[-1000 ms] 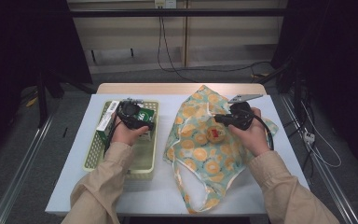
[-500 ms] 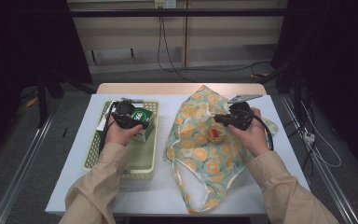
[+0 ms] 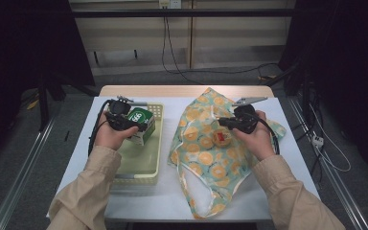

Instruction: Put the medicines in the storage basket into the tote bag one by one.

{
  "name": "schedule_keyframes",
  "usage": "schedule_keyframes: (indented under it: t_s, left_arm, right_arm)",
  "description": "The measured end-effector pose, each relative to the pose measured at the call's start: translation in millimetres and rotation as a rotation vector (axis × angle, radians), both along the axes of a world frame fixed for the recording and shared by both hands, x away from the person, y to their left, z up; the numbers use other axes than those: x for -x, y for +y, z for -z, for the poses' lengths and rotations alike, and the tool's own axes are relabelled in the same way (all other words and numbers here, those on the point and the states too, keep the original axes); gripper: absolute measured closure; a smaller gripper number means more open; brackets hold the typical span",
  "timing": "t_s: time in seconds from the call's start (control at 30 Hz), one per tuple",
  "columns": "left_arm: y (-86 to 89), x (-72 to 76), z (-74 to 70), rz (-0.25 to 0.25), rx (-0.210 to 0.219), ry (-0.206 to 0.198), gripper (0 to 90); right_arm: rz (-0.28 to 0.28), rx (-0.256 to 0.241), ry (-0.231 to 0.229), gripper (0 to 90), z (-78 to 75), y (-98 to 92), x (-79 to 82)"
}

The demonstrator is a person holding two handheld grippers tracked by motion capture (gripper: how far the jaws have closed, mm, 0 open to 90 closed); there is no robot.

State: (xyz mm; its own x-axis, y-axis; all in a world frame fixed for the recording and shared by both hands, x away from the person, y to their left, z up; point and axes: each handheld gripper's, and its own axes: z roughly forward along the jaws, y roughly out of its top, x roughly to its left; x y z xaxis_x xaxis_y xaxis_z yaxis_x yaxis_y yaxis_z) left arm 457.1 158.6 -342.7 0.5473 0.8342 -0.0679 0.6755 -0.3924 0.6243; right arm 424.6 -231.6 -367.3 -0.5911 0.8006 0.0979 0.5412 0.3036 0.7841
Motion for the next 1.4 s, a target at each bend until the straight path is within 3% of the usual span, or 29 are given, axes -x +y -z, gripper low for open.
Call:
schedule_keyframes:
  t_s: [0.27,0.33,0.4,0.53,0.77,1.0,1.17,1.23,1.3,1.4]
  left_arm:
    - [-6.9,15.7,-29.9,0.111,0.028,-0.005,18.5]
    - [-11.1,20.5,-38.1,0.146,0.02,-0.017,18.5]
    - [-15.0,25.1,-45.9,0.183,0.052,-0.019,18.5]
    - [-24.2,34.3,-62.4,0.235,0.052,-0.05,18.5]
    - [-50.5,50.5,-74.5,0.335,0.086,-0.067,18.4]
    - [-87.9,65.8,-65.1,0.428,0.136,-0.069,18.4]
    - [-112.8,69.7,-44.3,0.46,0.14,-0.054,18.4]
    - [-121.9,71.8,-35.1,0.452,0.113,-0.067,18.3]
    - [-130.1,71.4,-23.3,0.461,0.142,-0.048,18.3]
    - [-141.8,72.2,-9.8,0.472,0.13,-0.043,18.2]
  right_arm:
    - [0.007,0.003,0.001,90.0,-1.4,0.0,-0.2]
    - [0.006,0.004,0.0,90.0,-2.3,-0.1,-0.7]
    - [0.006,0.002,0.001,90.0,-3.2,0.1,-1.0]
    - [0.004,0.005,0.001,90.0,-4.0,1.5,-1.9]
    - [0.006,0.006,0.0,90.0,-5.1,2.6,-2.5]
    - [0.011,-0.001,-0.008,90.0,-9.7,1.9,-2.1]
    - [0.008,0.002,-0.019,90.0,-15.3,2.2,-1.5]
    - [0.006,0.002,-0.022,90.0,-17.9,2.5,-1.4]
    - [0.007,0.003,-0.024,90.0,-19.6,3.2,-1.2]
    - [0.004,0.005,-0.027,90.0,-19.8,3.8,-1.1]
